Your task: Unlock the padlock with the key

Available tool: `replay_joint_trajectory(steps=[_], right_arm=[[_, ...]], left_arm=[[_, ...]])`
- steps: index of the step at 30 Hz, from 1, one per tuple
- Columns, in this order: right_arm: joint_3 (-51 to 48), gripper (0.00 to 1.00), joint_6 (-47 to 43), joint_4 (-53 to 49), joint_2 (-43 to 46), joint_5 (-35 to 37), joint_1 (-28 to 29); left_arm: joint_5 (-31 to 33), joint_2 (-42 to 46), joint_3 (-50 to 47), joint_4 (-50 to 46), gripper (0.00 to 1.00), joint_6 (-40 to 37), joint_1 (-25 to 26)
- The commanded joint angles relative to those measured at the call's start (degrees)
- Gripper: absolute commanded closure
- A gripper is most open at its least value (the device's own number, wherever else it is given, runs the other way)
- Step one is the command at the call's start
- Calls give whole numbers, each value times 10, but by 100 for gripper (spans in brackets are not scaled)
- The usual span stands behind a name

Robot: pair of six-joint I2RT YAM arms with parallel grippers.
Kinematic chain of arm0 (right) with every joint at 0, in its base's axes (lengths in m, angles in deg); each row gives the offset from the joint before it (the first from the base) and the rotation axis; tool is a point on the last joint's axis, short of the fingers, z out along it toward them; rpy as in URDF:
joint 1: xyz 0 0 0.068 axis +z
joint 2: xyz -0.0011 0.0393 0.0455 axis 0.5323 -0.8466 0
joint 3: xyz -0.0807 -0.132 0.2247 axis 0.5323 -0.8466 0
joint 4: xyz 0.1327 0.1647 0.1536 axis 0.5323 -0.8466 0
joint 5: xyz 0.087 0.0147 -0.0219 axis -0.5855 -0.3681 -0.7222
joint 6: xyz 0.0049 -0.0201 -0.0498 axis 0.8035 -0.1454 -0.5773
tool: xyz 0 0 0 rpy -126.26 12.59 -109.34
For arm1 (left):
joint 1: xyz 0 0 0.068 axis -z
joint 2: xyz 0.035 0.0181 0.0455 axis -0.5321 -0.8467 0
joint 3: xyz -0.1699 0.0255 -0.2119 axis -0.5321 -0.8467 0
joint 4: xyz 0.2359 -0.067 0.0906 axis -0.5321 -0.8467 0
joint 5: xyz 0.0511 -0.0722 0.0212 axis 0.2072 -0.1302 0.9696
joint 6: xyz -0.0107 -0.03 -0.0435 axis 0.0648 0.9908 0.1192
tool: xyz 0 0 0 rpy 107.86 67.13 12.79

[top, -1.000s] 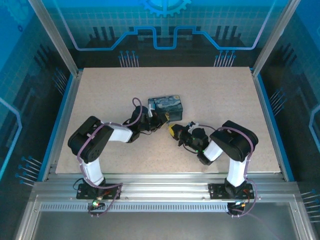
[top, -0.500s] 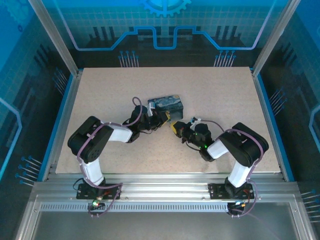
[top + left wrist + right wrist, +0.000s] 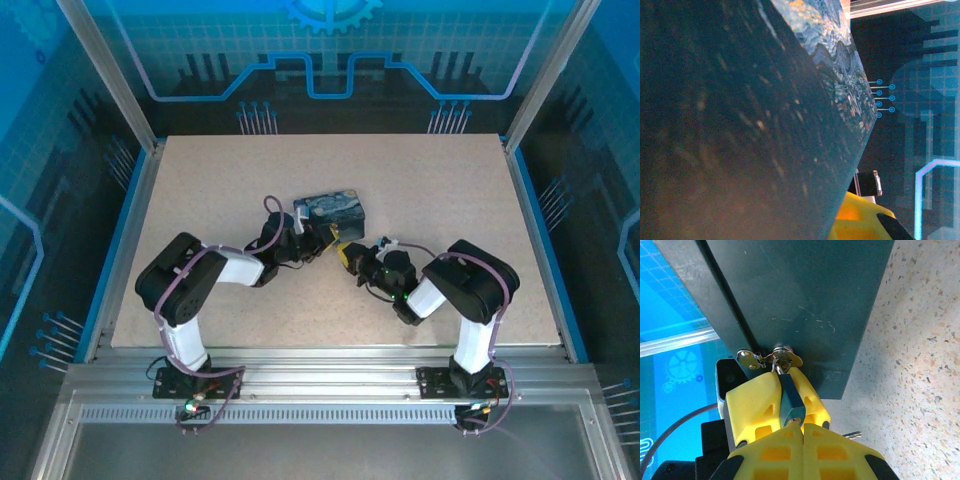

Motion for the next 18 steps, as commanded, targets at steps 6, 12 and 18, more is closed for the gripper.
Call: replay_joint_trajectory(steps=[6,12,18], right_arm=[[29,100,4,13,-7,53,-2],[53,100,-4,-3,-18,39,2],[55,100,-13,-48,2,31,-7]], left_arm=[[-58,17,-2,49,100,13,15],[-68,18,-5,48,100,10,16],[-79,16,-7,44,100,7,19]])
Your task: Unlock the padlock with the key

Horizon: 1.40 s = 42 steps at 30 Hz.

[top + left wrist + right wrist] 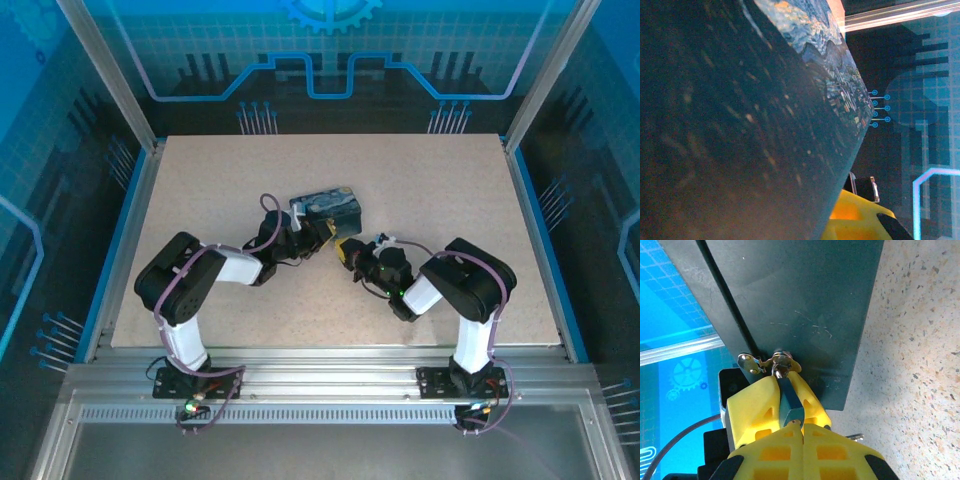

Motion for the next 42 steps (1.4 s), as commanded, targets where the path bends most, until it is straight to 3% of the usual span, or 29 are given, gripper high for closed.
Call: replay_joint_trajectory(steps=[1,16,21,25,29,37,42], right_arm=[[30,100,-18,-45,16,8,-12],[10,100,-42,-78,36,-17,-23],[-22,81,-74,-152,84,-46,-32],[-35,73,-105,-219,131,-66,-39],[-35,71,-157,-331,199,-72,-41],[46,72,-344,-719,358,-26,-35],[91,72,-432,-835,379,12,-19]], left_arm=[[-92,15,-5,27,100,6,30],[-90,17,-5,7,100,-6,27],[-81,16,-7,-19,100,-18,4],[-74,13,-7,-37,100,-24,-1],[-71,12,-10,-41,100,-26,-1],[-75,15,-10,-51,100,-20,1],[-76,19,-2,-72,100,-24,6]])
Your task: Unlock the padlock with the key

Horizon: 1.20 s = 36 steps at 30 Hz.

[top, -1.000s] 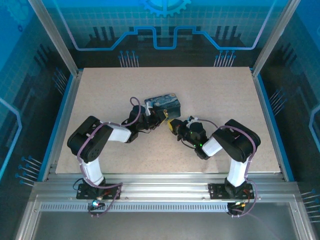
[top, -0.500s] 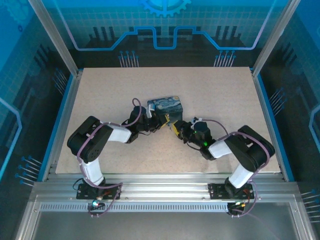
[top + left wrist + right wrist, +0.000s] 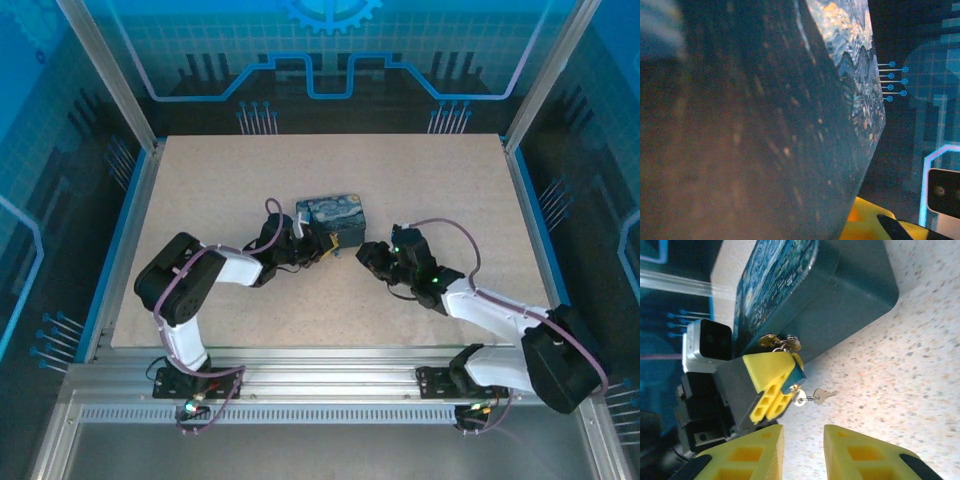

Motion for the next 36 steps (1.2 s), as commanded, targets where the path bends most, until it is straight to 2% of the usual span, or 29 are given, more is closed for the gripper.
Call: replay_joint_trajectory(steps=[1,6,10,19,36], right_arm=[[33,72,-104,-156,3,43,18],[93,70,-191,-215,-32,83,55],[157,62,-266,-254,-82,118,85],[267,50,-363,-292,-169,128,101],[298,54,-403,-290,-233,107,112]], left_arm=[[-21,18,3,-18,100,-5,6],[-21,24,4,-25,100,-6,6],[-24,29,6,-31,100,-6,5],[-28,32,10,-37,100,-5,5],[-34,41,16,-41,100,-3,1]])
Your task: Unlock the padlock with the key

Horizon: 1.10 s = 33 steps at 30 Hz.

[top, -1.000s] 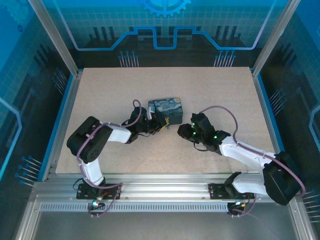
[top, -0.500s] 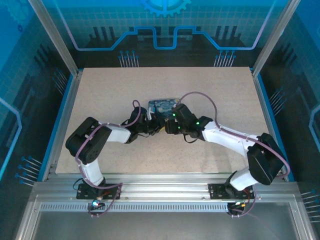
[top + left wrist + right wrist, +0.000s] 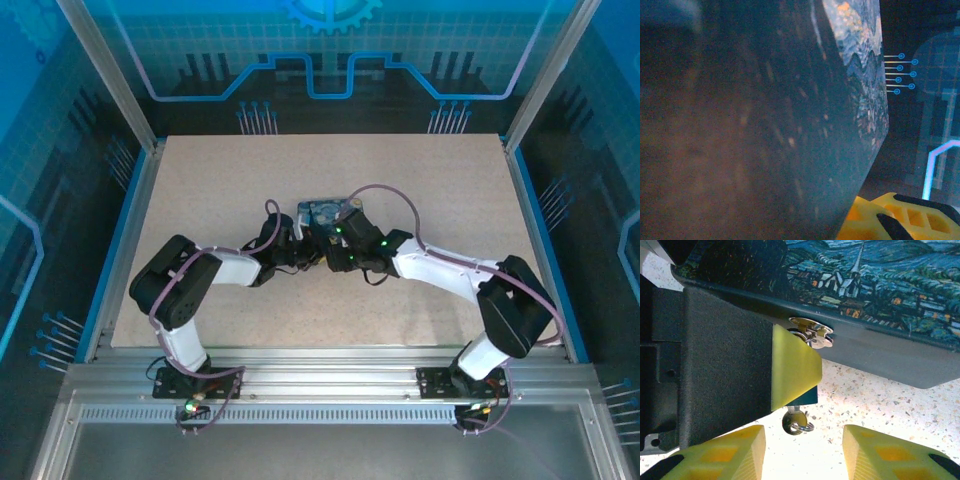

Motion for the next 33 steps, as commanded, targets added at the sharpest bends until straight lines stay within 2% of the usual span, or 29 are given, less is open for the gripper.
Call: replay_joint_trajectory(steps=[1,12,24,33], right_arm=[[20,54,-12,-11,-21,-5,11],[32,55,-12,0,-45,2,18],[-27,55,6,11,33,38,36],[-7,52,-2,15,-4,55,40]], left_arm=[[-24,21,16,11,100,-1,1],[-27,22,15,18,100,1,-1],[-32,28,9,23,100,5,-10],[-32,29,10,24,100,9,-10]])
